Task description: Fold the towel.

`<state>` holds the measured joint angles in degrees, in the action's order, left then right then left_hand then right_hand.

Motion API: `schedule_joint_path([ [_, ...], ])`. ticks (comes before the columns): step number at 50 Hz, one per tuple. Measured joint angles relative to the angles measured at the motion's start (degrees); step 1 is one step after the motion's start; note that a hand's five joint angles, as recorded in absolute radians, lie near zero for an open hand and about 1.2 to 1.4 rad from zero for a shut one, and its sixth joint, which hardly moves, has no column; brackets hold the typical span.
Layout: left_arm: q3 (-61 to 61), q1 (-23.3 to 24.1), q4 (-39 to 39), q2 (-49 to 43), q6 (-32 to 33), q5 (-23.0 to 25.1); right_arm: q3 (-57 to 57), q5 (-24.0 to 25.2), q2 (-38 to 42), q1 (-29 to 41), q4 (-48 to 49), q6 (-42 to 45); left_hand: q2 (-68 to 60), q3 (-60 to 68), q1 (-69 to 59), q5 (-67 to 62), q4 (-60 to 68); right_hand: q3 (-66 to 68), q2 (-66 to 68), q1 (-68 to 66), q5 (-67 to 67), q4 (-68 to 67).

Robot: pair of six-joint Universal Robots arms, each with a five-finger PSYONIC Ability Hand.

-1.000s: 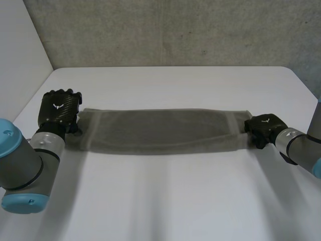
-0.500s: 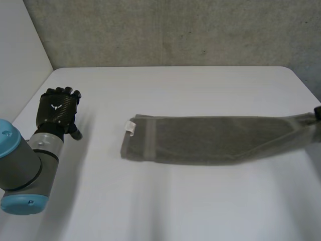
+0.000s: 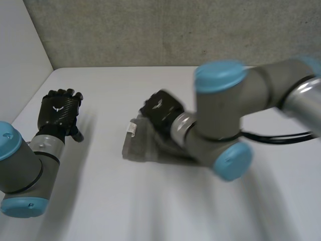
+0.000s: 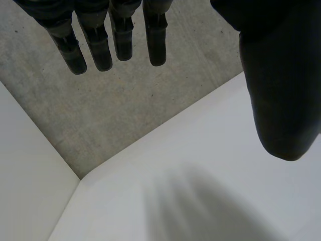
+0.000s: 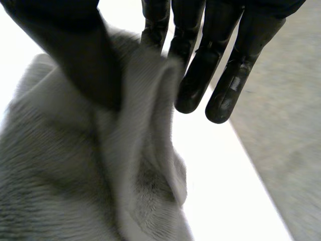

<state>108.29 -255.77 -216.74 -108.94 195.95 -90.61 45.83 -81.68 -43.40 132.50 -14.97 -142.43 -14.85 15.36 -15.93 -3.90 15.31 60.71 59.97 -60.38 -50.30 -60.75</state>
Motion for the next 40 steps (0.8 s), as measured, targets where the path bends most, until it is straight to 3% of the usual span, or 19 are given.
schedule_joint_path([
  [4,0.0,0.09,0.0,-0.05,0.03,0.0,-3.14,-2.36,5.25,2.77,-0.53,0.0,0.02,0.0,0.0,-0.01,0.0,-38.84,-39.25,38.81,39.9,38.79],
  [6,0.0,0.09,0.0,-0.09,0.04,0.0,-3.59,-3.13,5.9,2.8,-0.77,-0.16,0.05,0.0,0.0,-0.01,0.0,-43.14,-43.18,42.8,44.83,43.22],
  [14,0.32,0.36,-0.12,-0.47,0.22,0.12,1.63,-5.55,0.05,-3.17,-1.27,-5.22,0.06,0.0,0.0,0.0,0.0,-45.0,-44.48,45.14,46.03,44.75],
  [21,0.9,2.13,-0.63,-0.46,0.22,0.41,19.52,-0.26,-11.74,-14.17,1.88,-10.82,0.08,0.0,0.0,-0.01,-0.01,-45.0,-44.48,45.16,46.03,44.75],
  [31,-0.29,13.14,-0.09,1.22,-1.25,0.82,44.76,6.8,-21.16,-25.6,14.36,-11.3,0.08,0.0,0.0,0.0,0.0,-45.0,-44.48,45.16,46.03,44.75],
  [40,-6.96,22.32,1.73,-2.72,-5.98,1.82,50.96,7.94,-21.9,-27.22,18.92,-11.19,0.08,0.0,0.0,0.0,0.0,-45.0,-44.48,45.16,46.03,44.75],
])
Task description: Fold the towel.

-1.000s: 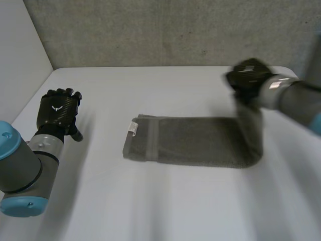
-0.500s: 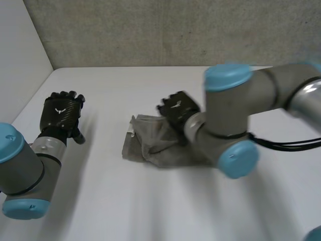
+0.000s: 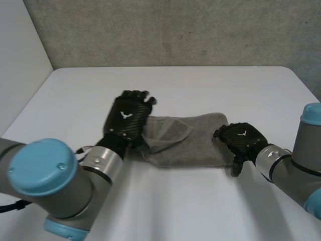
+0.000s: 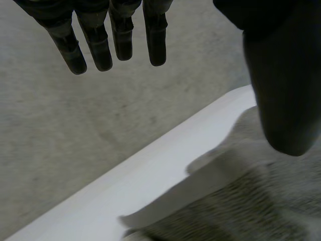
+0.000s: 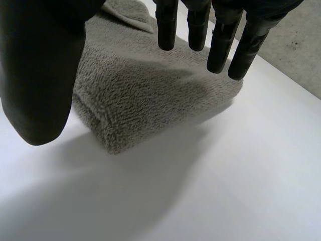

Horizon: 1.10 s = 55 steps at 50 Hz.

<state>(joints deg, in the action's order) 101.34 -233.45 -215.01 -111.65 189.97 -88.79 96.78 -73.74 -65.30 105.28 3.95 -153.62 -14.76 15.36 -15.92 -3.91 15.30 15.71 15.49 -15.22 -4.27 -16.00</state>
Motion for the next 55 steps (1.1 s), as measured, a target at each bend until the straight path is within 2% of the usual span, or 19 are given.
schedule_joint_path([
  [8,-8.39,3.25,2.2,-9.29,-1.16,0.4,1.24,-0.05,0.65,0.35,3.29,-0.08,0.0,0.0,0.0,0.0,0.0,0.0,0.0,0.0,0.0,0.0],
  [18,-16.18,3.25,2.54,-18.52,-0.86,-1.05,2.8,-0.2,1.2,1.13,7.3,-0.18,0.0,0.0,0.0,0.0,0.0,0.68,0.79,-1.4,-2.11,-0.54],
  [23,-18.98,1.92,2.59,-21.17,-0.84,-6.8,3.5,-0.21,1.24,1.3,8.45,-0.19,0.0,0.0,0.0,0.0,0.0,5.98,5.93,-6.38,-8.31,-5.54],
  [28,-20.37,-1.12,2.92,-21.88,-0.89,-16.18,3.99,-0.18,1.42,1.84,9.55,-0.19,0.0,0.0,0.0,0.0,0.0,13.82,13.89,-13.76,-15.53,-13.41],
  [33,-19.72,-3.98,3.29,-21.4,-1.05,-20.76,4.24,-0.29,1.77,2.58,10.71,-0.14,0.0,0.0,0.0,0.0,0.0,21.19,21.32,-21.76,-22.28,-20.79],
  [40,-17.86,-5.02,4.03,-20.19,-1.32,-21.42,4.47,-0.7,2.45,3.13,12.26,-0.1,0.0,0.0,0.0,0.0,0.0,24.52,24.2,-25.05,-25.21,-24.18],
  [55,-15.74,-3.67,4.17,-18.16,-1.29,-20.97,5.03,-1.13,2.76,3.3,12.83,-1.29,0.0,0.0,0.0,0.0,0.0,26.87,26.73,-27.41,-27.62,-26.49],
])
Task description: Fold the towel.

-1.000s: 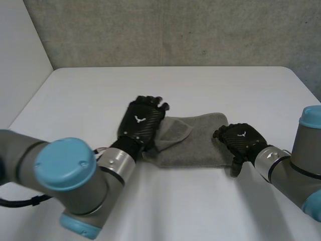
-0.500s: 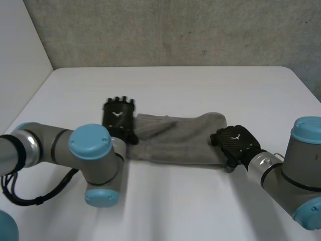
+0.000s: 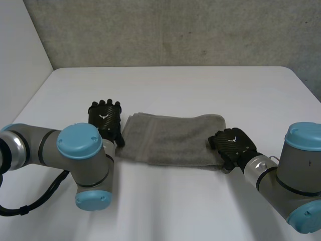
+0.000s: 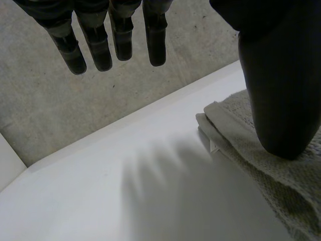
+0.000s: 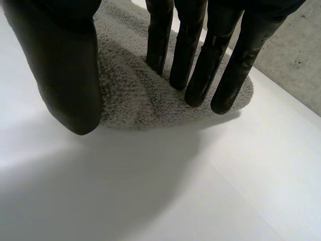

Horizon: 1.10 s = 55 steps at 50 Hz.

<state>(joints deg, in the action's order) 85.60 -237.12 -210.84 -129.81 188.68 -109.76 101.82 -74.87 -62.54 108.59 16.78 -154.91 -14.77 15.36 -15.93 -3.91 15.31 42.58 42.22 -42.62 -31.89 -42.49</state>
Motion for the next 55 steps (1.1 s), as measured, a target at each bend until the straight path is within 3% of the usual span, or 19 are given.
schedule_joint_path([
  [4,0.05,0.03,-0.01,0.49,-0.03,0.0,-0.19,0.04,0.04,0.04,-0.03,-1.98,0.0,0.0,0.0,0.0,0.0,18.15,18.32,-18.11,-17.91,-17.65],
  [9,0.06,0.0,0.02,1.3,-0.04,-0.02,-0.59,-0.01,0.26,-0.03,-0.09,-3.18,0.0,0.0,0.0,0.08,0.0,33.33,29.17,-28.68,-32.67,-33.61],
  [24,1.16,-0.95,0.0,6.22,0.14,0.19,1.25,1.48,-3.47,-1.76,-5.01,-2.5,0.09,-0.29,0.3,0.25,-0.25,33.88,29.18,-28.69,-32.73,-34.07],
  [34,1.95,-2.76,0.08,11.61,0.2,0.44,-2.03,10.83,-8.13,-14.94,-17.03,8.51,0.09,-0.29,0.3,0.2,-0.25,33.99,29.26,-28.96,-32.81,-34.09],
  [38,2.02,-3.09,0.07,12.49,0.16,0.51,-6.28,12.16,-8.91,-16.3,-21.79,11.63,0.09,-0.29,0.3,0.2,-0.25,34.01,29.26,-29.42,-32.81,-34.09],
  [42,1.96,-3.22,0.02,12.85,0.12,0.52,-12.38,12.29,-9.01,-13.16,-25.92,11.5,0.1,-0.29,0.3,0.2,-0.25,34.01,29.3,-29.42,-32.82,-34.1],
  [55,1.93,-3.08,-0.01,12.85,-0.02,0.51,-27.19,6.26,0.86,15.9,-27.29,5.61,0.1,-0.29,0.3,0.2,-0.25,34.02,30.07,-30.02,-32.83,-34.1],
])
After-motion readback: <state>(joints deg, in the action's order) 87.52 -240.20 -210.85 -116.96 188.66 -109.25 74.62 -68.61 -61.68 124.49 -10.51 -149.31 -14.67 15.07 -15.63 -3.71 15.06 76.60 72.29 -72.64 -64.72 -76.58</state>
